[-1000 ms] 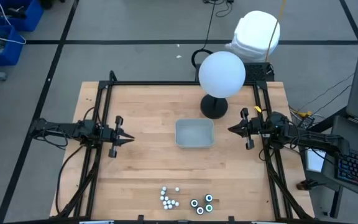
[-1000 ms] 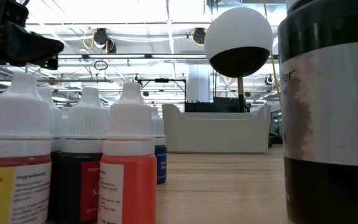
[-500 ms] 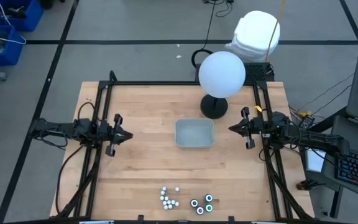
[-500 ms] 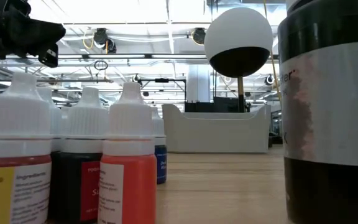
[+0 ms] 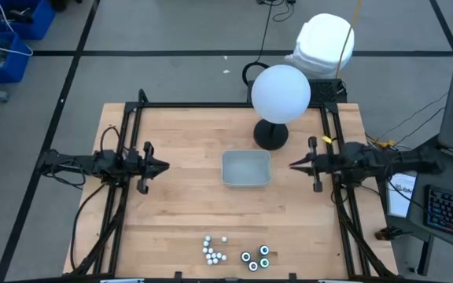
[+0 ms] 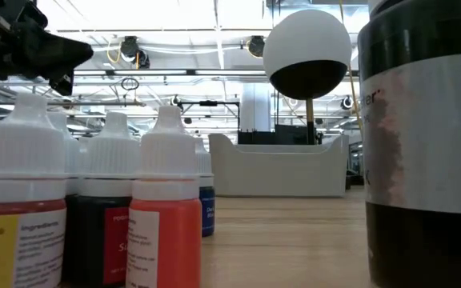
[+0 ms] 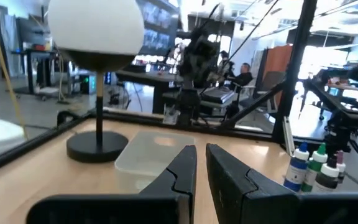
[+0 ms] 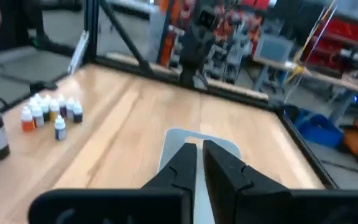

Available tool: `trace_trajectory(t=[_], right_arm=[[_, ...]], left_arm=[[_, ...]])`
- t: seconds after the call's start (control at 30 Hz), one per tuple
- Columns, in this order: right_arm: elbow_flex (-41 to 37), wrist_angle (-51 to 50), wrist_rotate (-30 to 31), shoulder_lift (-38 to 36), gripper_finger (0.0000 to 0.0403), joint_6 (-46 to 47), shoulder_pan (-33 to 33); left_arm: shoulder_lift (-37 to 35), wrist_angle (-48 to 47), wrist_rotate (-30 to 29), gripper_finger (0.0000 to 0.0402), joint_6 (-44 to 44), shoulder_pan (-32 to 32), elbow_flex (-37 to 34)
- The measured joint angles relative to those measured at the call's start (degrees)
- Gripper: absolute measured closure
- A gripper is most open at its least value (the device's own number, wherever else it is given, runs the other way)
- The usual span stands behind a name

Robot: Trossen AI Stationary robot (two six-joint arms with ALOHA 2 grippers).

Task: Pick & Place food coloring
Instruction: Put the blue food coloring bottle into the gray bin

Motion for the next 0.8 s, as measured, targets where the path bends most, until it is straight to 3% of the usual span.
trace_trajectory(t=[0.27,0.4,0.57,0.8], right_arm=[[13.01,-6.44,28.32,22.51,0.0327,6.42,27.68],[16.32,-7.02,40.00,33.00,0.0292,7.64,37.27],[16.67,-6.23,42.67,39.30,0.0249,14.50,40.50],[15.89,-1.91,35.93,42.36,0.0204,19.45,40.52]], left_arm=[[0.72,-2.39,0.17,0.0362,-0.74,0.01,0.00],[1.36,-2.25,0.09,0.0362,-0.98,0.01,0.00],[2.71,-0.66,0.07,0.0362,-1.55,0.00,0.00],[3.76,-1.59,0.55,0.0362,-2.59,-0.03,0.00]])
